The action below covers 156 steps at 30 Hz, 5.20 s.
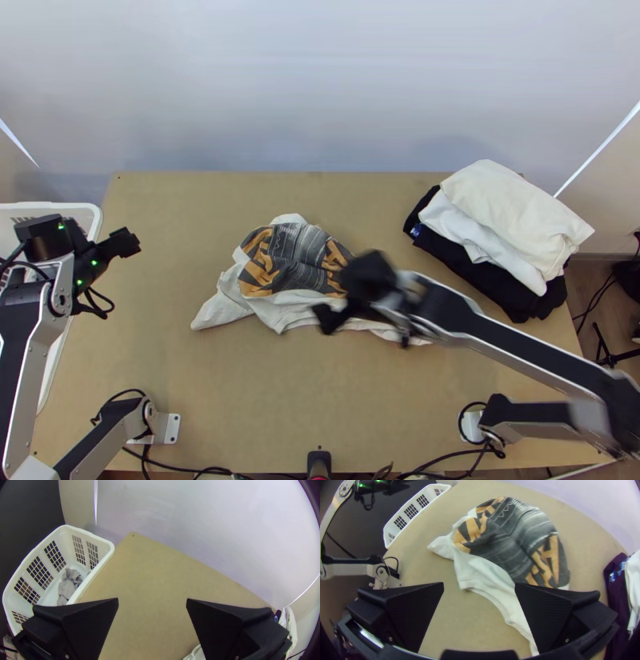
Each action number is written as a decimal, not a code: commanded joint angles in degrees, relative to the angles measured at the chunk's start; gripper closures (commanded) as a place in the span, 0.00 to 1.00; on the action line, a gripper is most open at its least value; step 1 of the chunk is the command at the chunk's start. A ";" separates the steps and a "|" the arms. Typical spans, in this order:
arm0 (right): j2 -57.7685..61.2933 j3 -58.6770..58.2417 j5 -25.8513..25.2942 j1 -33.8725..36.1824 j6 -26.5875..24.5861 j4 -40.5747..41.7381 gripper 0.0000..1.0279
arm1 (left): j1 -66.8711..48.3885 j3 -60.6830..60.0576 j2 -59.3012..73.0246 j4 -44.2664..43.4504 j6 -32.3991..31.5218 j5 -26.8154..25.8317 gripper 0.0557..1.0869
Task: Fold the t-shirt
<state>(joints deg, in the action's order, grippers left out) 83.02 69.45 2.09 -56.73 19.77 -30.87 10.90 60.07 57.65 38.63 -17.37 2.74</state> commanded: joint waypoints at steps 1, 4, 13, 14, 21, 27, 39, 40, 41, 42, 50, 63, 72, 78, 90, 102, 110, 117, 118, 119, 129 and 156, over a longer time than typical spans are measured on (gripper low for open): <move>26.05 26.70 3.71 -5.67 13.63 -10.08 0.04 | -0.26 -2.59 -1.05 -0.93 -0.39 -0.02 0.04; 32.38 32.94 3.71 -6.64 11.78 -12.98 0.04 | -0.09 -3.47 -1.75 -1.10 -0.30 -0.02 0.04; 37.04 34.88 -2.97 -9.28 3.52 -12.46 0.09 | 1.41 -4.53 -3.07 -1.19 1.63 0.07 0.04; 37.39 34.79 -4.55 -9.54 3.08 -12.46 0.10 | 1.50 -4.53 -3.07 -1.28 1.81 0.07 0.04; 40.73 34.96 -6.13 -9.36 3.17 -11.40 0.21 | 1.76 -4.26 -3.07 -1.72 2.25 -0.02 0.04; 42.22 34.79 -6.92 -9.36 3.08 -8.33 0.23 | 2.02 -4.44 -3.24 -1.72 2.86 -0.02 0.04; 40.64 34.17 -10.79 -8.49 2.64 -2.70 0.97 | 2.46 -4.97 -3.86 -1.72 3.30 -0.02 0.04; 39.67 33.73 -10.79 -8.31 2.64 -2.70 0.97 | 2.46 -5.05 -3.86 -1.72 3.21 -0.02 0.04; 38.44 33.29 -10.70 -7.96 2.64 -2.70 0.97 | 2.46 -5.05 -3.86 -1.72 3.21 -0.02 0.04; 37.04 32.59 -10.70 -7.43 2.55 -2.70 0.97 | 2.38 -5.05 -3.77 -1.81 3.21 -0.02 0.04; 23.06 23.63 -10.70 -1.28 2.12 -2.79 0.97 | 1.94 -4.79 -3.68 -2.25 2.95 -0.11 0.04; 11.02 5.08 -10.70 11.99 1.06 -0.24 0.97 | -0.44 -2.51 -1.93 -3.30 2.25 -0.11 0.04; 14.80 4.64 -10.70 13.49 0.09 15.84 0.97 | -1.32 -2.15 -1.84 -3.21 2.34 -0.02 0.04; 25.87 11.41 -16.24 16.83 -0.43 19.10 0.97 | -1.32 -1.10 -1.93 -2.42 2.60 0.07 0.04; 20.69 20.02 -15.71 14.01 10.55 -2.96 0.18 | 0.88 -0.13 -2.10 -0.49 4.62 0.07 0.04; 20.78 24.50 -0.24 12.52 38.59 -20.89 0.18 | 0.79 3.65 2.12 -0.58 4.01 0.60 0.04; 25.87 25.38 3.10 8.39 43.86 -20.81 0.33 | 0.79 5.40 2.56 0.48 4.18 1.56 0.04; 29.39 27.76 2.83 7.16 44.30 -16.59 0.41 | 0.97 6.46 2.56 1.80 4.18 2.71 0.04; 29.92 28.28 2.75 7.16 44.21 -16.59 0.41 | 1.15 6.55 2.56 1.89 4.18 2.71 0.04; 30.27 28.55 2.40 7.25 44.21 -16.15 0.41 | 1.23 6.64 2.47 1.97 4.18 2.71 0.04; 30.62 26.26 -5.43 7.69 41.31 -3.67 0.63 | 1.50 6.28 2.73 1.97 4.09 2.71 0.04; 22.09 23.19 -12.63 6.63 32.70 3.63 0.72 | 0.44 8.48 5.63 1.18 3.30 2.71 0.04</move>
<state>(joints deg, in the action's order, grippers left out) 105.65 93.58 -11.14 -50.11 52.80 -26.74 11.38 68.42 63.07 39.79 -14.00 5.41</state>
